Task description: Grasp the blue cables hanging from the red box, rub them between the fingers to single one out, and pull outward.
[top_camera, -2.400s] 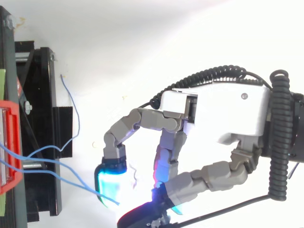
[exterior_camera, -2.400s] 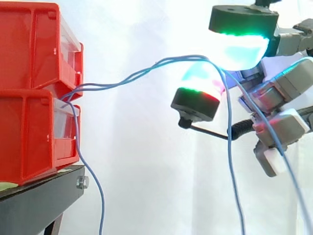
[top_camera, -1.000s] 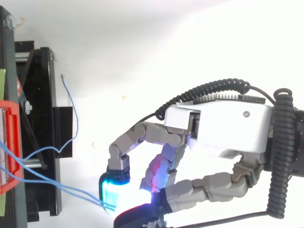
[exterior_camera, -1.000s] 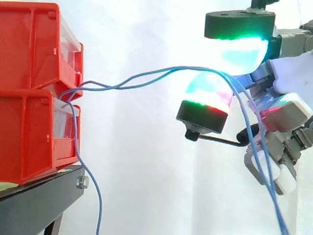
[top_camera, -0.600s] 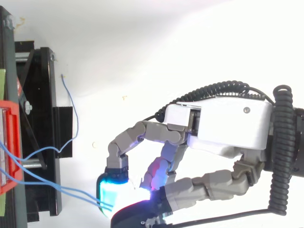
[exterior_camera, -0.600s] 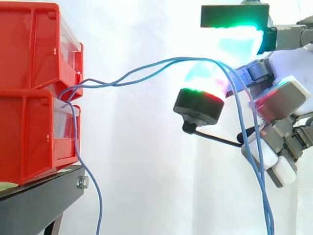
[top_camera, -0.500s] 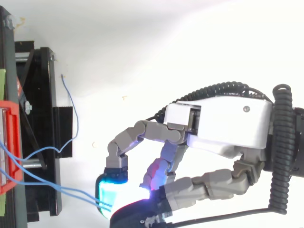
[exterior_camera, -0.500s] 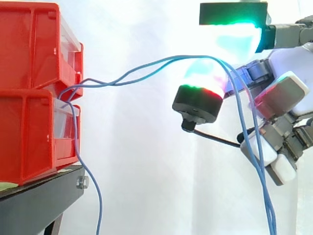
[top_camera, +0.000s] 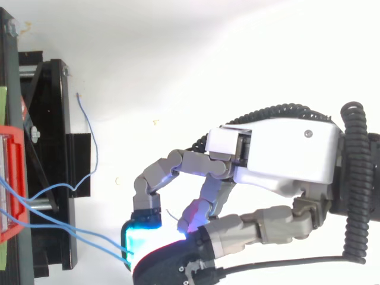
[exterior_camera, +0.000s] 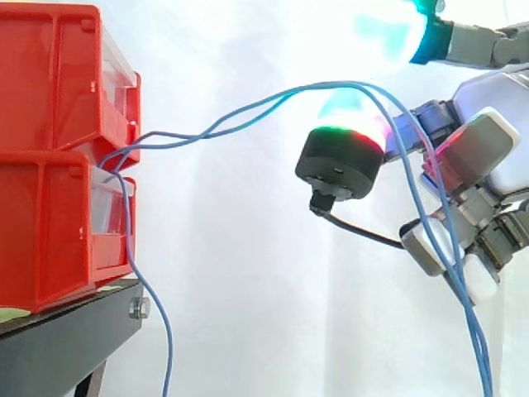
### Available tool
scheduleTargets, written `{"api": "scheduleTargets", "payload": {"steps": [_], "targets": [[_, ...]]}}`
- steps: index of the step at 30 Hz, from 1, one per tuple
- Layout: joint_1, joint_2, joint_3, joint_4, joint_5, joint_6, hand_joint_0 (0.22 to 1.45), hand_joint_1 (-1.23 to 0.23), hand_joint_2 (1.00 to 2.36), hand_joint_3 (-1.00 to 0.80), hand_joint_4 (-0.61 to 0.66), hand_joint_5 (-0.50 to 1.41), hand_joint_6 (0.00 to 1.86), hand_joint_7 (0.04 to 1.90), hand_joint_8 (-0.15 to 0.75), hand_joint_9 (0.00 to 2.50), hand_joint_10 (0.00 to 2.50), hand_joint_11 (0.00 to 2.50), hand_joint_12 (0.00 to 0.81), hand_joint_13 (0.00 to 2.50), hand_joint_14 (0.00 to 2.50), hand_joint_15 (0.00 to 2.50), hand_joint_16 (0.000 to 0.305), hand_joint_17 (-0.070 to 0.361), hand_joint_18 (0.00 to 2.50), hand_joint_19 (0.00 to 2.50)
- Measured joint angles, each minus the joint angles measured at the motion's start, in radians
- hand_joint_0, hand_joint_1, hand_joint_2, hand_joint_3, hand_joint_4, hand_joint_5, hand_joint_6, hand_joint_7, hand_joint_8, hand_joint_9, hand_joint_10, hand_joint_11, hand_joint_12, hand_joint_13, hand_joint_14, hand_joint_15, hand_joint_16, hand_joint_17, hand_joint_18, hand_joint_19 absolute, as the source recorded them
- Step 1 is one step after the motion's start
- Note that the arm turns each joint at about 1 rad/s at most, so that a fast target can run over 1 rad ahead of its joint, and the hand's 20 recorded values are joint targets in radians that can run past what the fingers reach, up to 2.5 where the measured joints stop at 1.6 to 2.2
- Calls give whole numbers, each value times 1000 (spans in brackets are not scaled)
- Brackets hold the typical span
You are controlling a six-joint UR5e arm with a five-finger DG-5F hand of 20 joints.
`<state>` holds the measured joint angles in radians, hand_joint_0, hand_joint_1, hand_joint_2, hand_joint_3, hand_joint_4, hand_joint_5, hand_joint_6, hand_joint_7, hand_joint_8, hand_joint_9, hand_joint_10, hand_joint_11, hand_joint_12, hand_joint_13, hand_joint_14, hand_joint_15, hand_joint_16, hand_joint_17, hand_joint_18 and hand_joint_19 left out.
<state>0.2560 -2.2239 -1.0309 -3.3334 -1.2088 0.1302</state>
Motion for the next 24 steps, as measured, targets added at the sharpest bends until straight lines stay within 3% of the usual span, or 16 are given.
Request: {"api": "scheduleTargets", "payload": {"steps": [4,11,18,24], "targets": [[0,0,0,0,0,0,433,-521,1000,-500,98,-90,845,1072,438,1343,19,714,463,947,14,419,63,143,934,378],[0,0,0,0,0,0,461,-695,1000,-500,96,-92,851,1106,419,1326,23,740,446,939,16,446,60,134,900,399],[0,0,0,0,0,0,562,-800,1011,-331,79,-98,877,1143,382,1311,25,802,404,933,18,486,50,113,846,437],[0,0,0,0,0,-1,557,-785,1012,-176,35,-76,896,1102,417,1404,23,771,443,1006,16,463,59,133,968,377]]}}
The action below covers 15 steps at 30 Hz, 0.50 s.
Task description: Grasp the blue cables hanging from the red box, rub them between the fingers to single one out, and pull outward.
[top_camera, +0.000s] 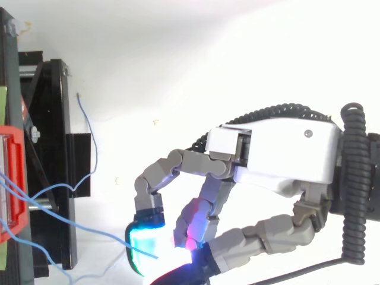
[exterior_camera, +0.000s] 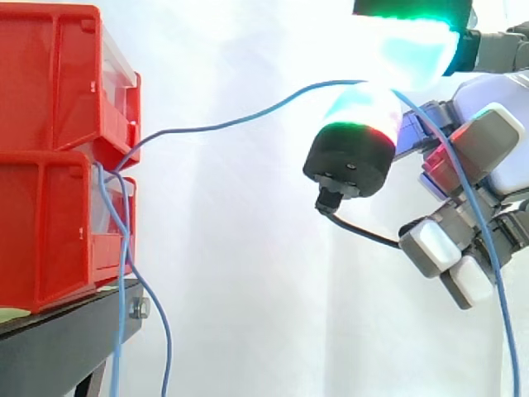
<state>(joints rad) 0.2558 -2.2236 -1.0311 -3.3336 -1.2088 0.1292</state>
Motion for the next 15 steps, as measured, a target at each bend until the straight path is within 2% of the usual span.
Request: {"api": "scheduleTargets", "payload": {"steps": [5,8,15], "targets": [[0,0,0,0,0,0,548,-696,1010,-182,56,-74,891,1088,431,1422,19,757,462,1026,15,455,63,142,1001,366],[0,0,0,0,0,0,542,-619,1011,-309,65,-81,886,1068,408,1389,23,773,434,986,18,465,57,128,927,409],[0,0,0,0,0,0,493,-552,1005,-423,86,-86,863,1110,407,1380,24,778,424,967,19,480,55,125,897,434]]}}
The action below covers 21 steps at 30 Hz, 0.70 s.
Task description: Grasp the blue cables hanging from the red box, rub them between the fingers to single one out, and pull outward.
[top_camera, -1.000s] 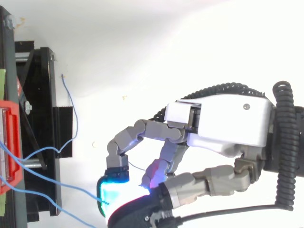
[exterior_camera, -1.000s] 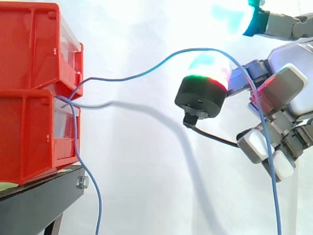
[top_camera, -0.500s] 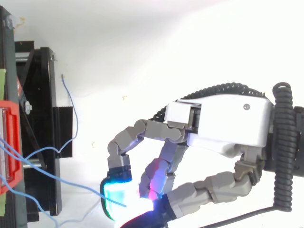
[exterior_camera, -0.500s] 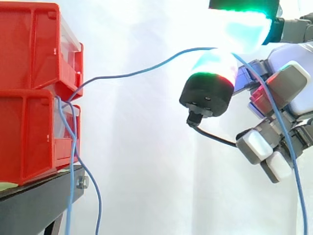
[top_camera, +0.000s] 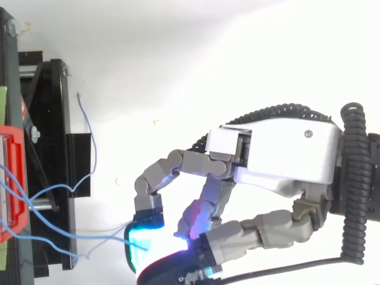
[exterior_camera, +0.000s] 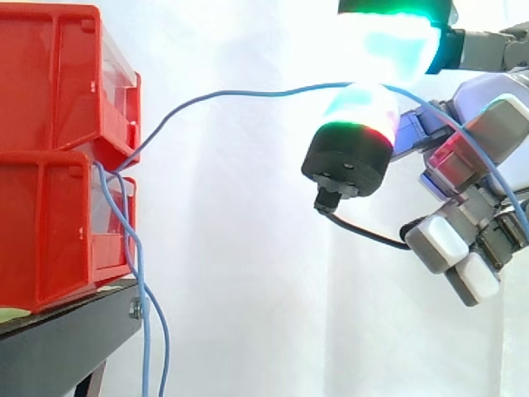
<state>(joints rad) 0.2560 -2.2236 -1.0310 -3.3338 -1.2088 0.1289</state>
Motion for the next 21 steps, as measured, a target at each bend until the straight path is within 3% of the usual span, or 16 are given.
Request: {"api": "scheduleTargets", "payload": {"steps": [8,12,21], "targets": [[0,0,0,0,0,0,483,-565,1004,-451,87,-87,859,1099,408,1385,23,785,431,970,17,483,56,127,902,431],[0,0,0,0,0,0,549,-671,1010,-331,87,-83,861,1137,404,1389,23,793,421,970,19,485,54,122,890,434],[0,1,0,-1,0,0,568,-779,1015,-141,55,-65,888,1153,430,1434,23,831,436,1008,19,491,58,130,956,394]]}}
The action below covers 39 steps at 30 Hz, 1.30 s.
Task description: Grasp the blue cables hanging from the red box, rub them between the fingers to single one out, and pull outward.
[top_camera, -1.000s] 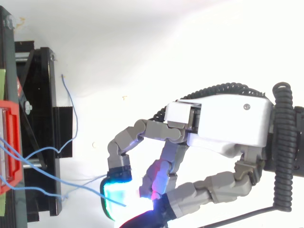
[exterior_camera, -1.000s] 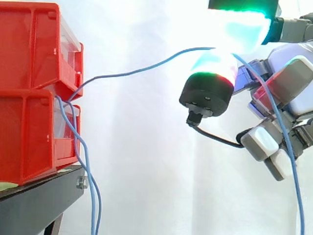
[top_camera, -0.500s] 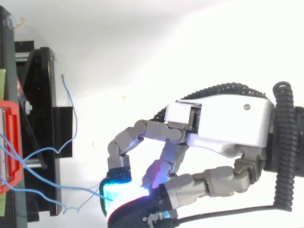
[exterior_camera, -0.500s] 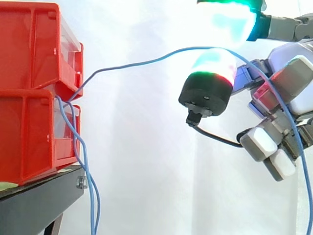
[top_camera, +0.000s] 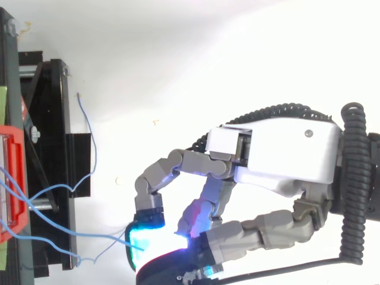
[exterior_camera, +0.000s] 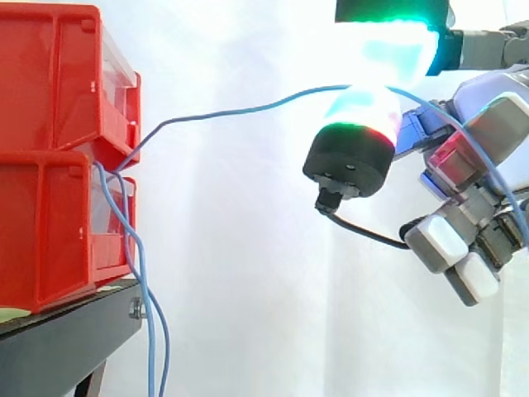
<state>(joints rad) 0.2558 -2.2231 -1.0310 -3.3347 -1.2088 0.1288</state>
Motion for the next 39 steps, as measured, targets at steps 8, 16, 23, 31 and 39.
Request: {"api": "scheduleTargets", "payload": {"steps": [8,16,23,31,39], "targets": [[0,-1,0,1,-1,-5,583,-854,1021,-92,77,-63,890,1201,414,1414,24,834,411,997,19,523,53,119,915,400],[-1,-1,0,-9,27,-48,625,-920,1024,-1,71,-77,915,1233,400,1379,24,863,404,998,21,535,51,116,906,400],[-7,-1,-1,-8,66,-101,618,-914,1019,23,5,-69,919,1175,387,1113,15,554,404,894,16,422,52,117,885,331],[-8,-1,-41,29,79,-166,606,-906,1010,23,-24,-63,913,1151,348,753,4,161,433,796,9,256,56,126,848,238],[-2,-1,-121,194,82,-189,592,-898,1007,30,-90,-61,909,1135,331,600,0,33,463,768,8,229,60,136,837,216]]}}
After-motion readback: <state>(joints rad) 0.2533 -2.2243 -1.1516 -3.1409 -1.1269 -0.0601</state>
